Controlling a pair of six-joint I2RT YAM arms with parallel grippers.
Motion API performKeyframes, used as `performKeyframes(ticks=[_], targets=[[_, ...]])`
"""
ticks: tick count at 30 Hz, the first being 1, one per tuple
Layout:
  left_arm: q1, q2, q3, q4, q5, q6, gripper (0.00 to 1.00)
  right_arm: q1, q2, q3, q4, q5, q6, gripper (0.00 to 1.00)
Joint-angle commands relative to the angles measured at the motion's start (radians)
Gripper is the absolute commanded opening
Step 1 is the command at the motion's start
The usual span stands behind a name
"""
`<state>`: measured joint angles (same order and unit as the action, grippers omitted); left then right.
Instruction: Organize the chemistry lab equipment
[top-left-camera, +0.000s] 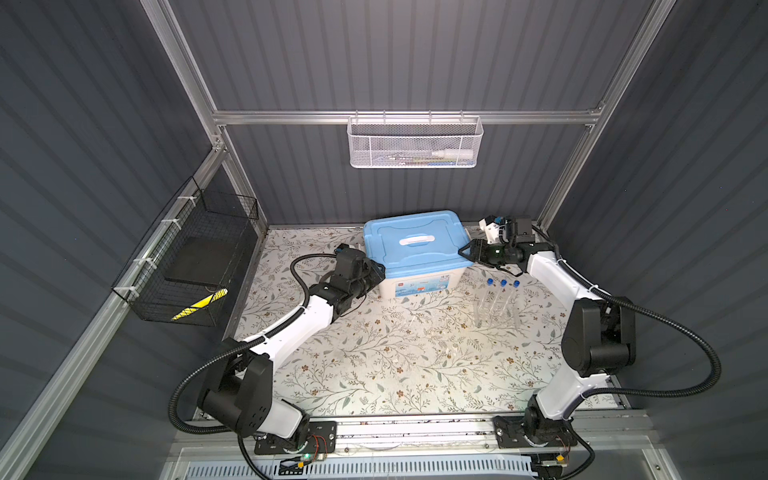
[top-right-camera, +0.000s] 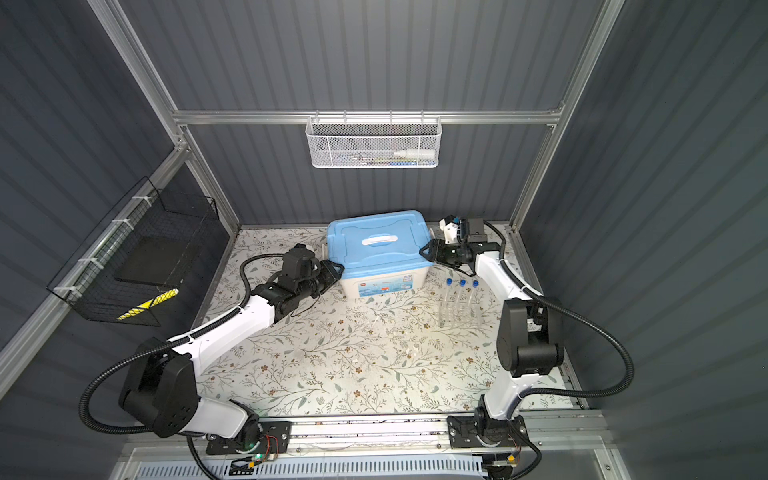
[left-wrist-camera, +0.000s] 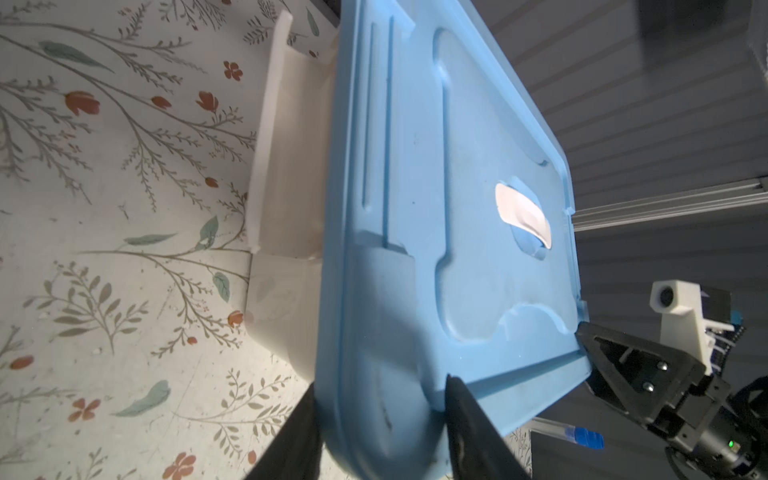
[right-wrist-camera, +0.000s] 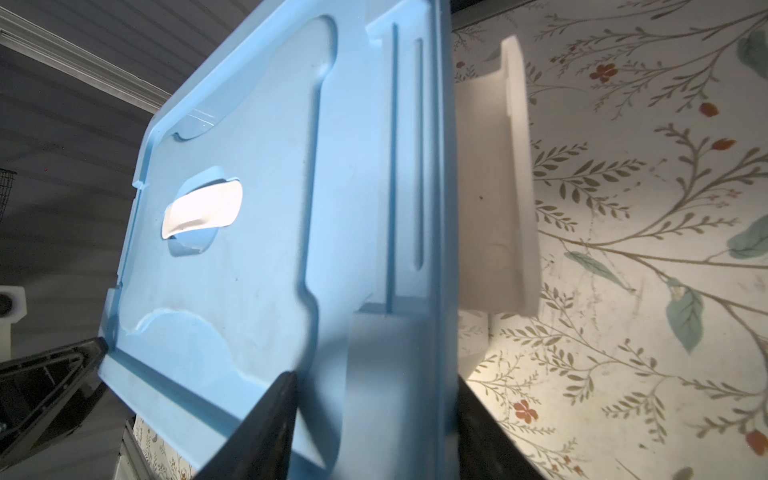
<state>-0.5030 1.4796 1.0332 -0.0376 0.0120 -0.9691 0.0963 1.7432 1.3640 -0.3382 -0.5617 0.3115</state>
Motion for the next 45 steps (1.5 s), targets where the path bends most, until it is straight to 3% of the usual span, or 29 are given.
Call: performKeyframes(ticks=[1, 6, 10, 16, 22, 25, 30, 36, 45], targets=[[0.029, 0.042, 0.065, 0.011, 0.085, 0.080, 0.46, 0.032, -0.034, -0.029, 0.004, 0.014, 0.033, 0.57], [0.059, 0.109, 0.125, 0.002, 0.156, 0.132, 0.46, 0.040, -0.064, -0.059, 0.009, 0.071, 0.056, 0.62], [0.072, 0.125, 0.156, -0.048, 0.167, 0.169, 0.52, 0.025, -0.080, -0.068, 0.007, 0.107, 0.073, 0.68], [0.119, 0.071, 0.145, -0.090, 0.166, 0.204, 0.72, 0.009, -0.110, -0.054, 0.007, 0.152, 0.065, 0.79], [0.152, 0.041, 0.164, -0.149, 0.152, 0.275, 1.00, -0.030, -0.106, -0.055, 0.026, 0.150, 0.066, 0.94], [0.183, 0.041, 0.169, -0.137, 0.195, 0.308, 1.00, -0.058, -0.091, -0.058, 0.052, 0.111, 0.073, 0.99], [0.212, 0.085, 0.197, -0.107, 0.260, 0.362, 1.00, -0.090, -0.056, -0.063, 0.121, 0.043, 0.097, 0.99], [0.273, 0.198, 0.219, -0.004, 0.427, 0.312, 1.00, -0.111, -0.001, -0.055, 0.179, -0.021, 0.138, 0.99], [0.290, 0.297, 0.268, 0.085, 0.512, 0.281, 1.00, -0.115, 0.069, -0.029, 0.216, -0.091, 0.198, 0.99]])
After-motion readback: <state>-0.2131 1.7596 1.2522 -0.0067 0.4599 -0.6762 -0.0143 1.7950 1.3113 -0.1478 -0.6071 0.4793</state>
